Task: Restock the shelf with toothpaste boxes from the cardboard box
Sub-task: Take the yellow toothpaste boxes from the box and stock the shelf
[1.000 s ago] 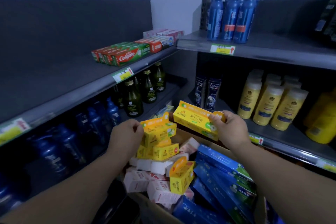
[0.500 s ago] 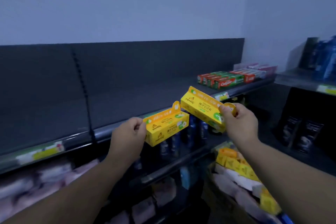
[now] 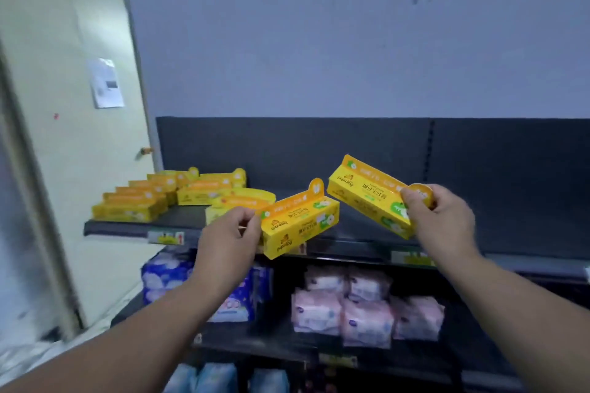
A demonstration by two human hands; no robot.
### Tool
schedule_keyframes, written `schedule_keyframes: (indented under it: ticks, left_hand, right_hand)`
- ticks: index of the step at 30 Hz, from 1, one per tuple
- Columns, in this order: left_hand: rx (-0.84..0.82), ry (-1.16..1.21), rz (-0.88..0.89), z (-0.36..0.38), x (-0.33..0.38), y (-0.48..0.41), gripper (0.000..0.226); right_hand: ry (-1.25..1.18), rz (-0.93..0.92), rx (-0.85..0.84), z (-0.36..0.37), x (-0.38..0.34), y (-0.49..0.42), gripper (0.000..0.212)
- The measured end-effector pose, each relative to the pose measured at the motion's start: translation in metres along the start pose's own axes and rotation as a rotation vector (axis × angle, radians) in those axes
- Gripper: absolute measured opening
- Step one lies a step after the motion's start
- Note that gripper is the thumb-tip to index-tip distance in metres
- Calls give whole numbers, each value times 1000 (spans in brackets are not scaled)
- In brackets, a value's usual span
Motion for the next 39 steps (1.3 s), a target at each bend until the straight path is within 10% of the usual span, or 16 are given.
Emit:
schedule_keyframes:
  ticks: [18, 39]
  left_hand:
    - [257, -521, -168, -163, -111, -143, 23]
    - [-405, -558, -128, -107, -235, -277, 17]
  right_hand:
    - [-54, -228, -301, 223, -127, -70, 24]
    - [-90, -154, -709, 348, -179, -80, 17]
Point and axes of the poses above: each hand's wrist, its own y-axis away from the middle knuckle, its own z-axis out of the palm, x = y × z, the point moved 6 cm from there along -y, towards the middle knuckle, and after that the axes turned 13 degrees about y, right-handed, at the moved point
